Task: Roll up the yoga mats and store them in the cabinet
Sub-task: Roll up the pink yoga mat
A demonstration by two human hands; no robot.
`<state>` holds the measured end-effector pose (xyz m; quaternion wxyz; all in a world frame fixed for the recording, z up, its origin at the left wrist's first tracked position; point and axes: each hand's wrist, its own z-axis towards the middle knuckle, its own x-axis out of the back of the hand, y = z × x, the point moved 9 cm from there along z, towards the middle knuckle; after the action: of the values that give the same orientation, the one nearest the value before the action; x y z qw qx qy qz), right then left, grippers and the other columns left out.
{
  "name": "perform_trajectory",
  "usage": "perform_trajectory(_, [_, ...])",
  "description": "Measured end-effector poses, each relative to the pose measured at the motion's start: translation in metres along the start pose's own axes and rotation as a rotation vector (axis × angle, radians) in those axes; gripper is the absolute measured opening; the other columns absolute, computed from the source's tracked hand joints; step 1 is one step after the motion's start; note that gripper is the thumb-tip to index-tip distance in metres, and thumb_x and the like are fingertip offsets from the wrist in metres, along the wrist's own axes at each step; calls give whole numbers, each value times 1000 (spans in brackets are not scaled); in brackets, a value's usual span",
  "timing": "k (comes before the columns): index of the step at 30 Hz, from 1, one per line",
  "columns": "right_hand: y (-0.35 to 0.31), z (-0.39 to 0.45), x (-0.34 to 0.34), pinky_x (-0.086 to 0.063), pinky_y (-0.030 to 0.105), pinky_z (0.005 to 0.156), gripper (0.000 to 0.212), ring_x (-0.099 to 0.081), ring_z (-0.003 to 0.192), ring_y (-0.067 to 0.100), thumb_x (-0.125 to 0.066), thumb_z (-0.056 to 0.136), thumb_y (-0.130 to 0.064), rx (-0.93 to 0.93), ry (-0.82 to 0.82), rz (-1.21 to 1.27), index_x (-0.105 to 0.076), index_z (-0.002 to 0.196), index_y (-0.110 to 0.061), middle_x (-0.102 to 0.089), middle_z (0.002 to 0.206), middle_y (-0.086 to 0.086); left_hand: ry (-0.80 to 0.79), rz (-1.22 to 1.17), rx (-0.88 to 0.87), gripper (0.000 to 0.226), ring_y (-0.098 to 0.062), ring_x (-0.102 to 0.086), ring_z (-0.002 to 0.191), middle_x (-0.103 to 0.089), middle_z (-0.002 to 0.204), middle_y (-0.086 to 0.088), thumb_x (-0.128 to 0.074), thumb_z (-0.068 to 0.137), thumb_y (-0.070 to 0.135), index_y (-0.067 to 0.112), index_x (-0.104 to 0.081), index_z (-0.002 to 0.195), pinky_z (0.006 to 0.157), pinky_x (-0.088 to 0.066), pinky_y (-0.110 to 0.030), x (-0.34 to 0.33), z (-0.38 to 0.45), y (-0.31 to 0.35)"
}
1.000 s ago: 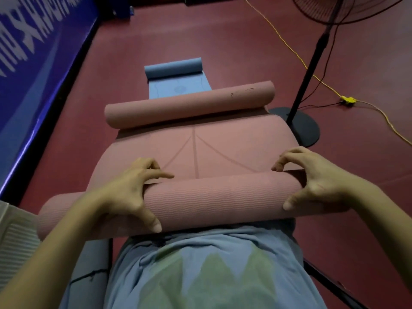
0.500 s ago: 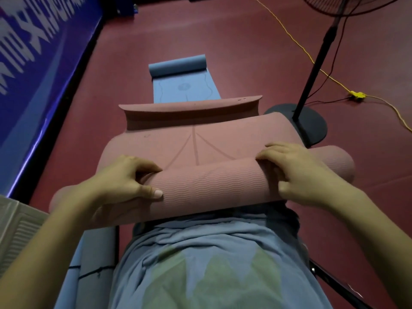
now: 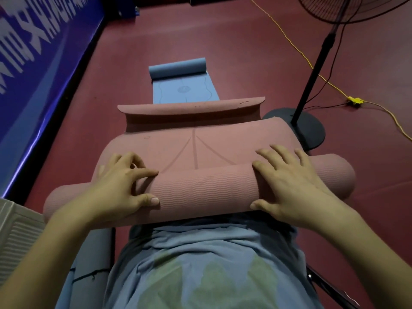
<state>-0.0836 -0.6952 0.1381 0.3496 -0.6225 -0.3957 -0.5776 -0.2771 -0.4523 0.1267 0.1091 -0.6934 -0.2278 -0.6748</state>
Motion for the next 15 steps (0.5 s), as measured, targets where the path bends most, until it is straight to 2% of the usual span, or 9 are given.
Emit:
perform_trajectory(2, [-6, 4, 1, -8, 58, 122, 113, -13, 153, 23, -67, 75, -74, 8, 7, 31, -8, 159, -27, -33, 158, -2, 153, 115, -92, 77, -22, -47, 105, -55, 106, 11, -69, 62, 69, 39, -64, 133, 79, -27, -40, 9, -7, 20])
perform_trajectory(4, [-12, 9, 5, -1, 58, 122, 131, -12, 154, 21, -73, 71, -72, 3, 14, 58, 17, 156, -30, -43, 152, -4, 230, 169, -128, 70, -28, -61, 101, -66, 103, 8, -84, 62, 52, 32, -67, 126, 78, -30, -41, 9, -10, 31])
perform_trajectory(5, [-14, 11, 9, 2, 60, 122, 137, -9, 155, 22, -75, 70, -72, -5, 21, 63, 26, 153, -32, -47, 150, -3, 249, 169, -122, 63, -29, -65, 105, -68, 106, 7, -85, 64, 48, 29, -68, 122, 82, -35, -46, 9, -10, 31])
perform_trajectory(7, [-16, 16, 11, 8, 62, 121, 145, 1, 157, 23, -74, 66, -76, -16, -3, 54, 37, 149, -33, -50, 150, -1, 281, 167, -106, 52, -26, -64, 121, -71, 114, 5, -70, 72, 56, 27, -70, 115, 98, -37, -62, 14, -12, 27])
perform_trajectory(9, [-18, 20, 5, 9, 66, 119, 148, 10, 157, 26, -73, 63, -80, -7, -50, 14, 37, 149, -32, -42, 157, 0, 169, 169, -61, 75, -20, -50, 141, -69, 128, 7, -49, 72, 76, 26, -67, 124, 112, -22, -69, 10, -11, 22])
perform_trajectory(11, [-18, 25, -5, 8, 70, 117, 150, 12, 156, 30, -74, 59, -82, -1, -70, -32, 33, 152, -32, -31, 163, 2, -22, 219, 4, 107, -14, -25, 154, -56, 148, 7, -42, 60, 93, 24, -53, 142, 120, -4, -64, -1, -10, 24])
perform_trajectory(13, [-19, 30, -14, 7, 72, 116, 149, 11, 156, 32, -75, 56, -83, 0, -72, -66, 25, 155, -31, -26, 164, 5, -109, 300, 23, 118, -12, -9, 157, -42, 159, 5, -56, 58, 94, 22, -40, 149, 121, 7, -61, -10, -8, 30])
perform_trajectory(15, [-20, 36, -20, 7, 72, 116, 147, 7, 156, 33, -75, 55, -83, 0, -75, -84, 15, 157, -29, -28, 161, 7, -82, 329, 23, 113, -12, -7, 158, -41, 159, 5, -69, 59, 87, 20, -39, 145, 121, 10, -60, -10, -3, 35])
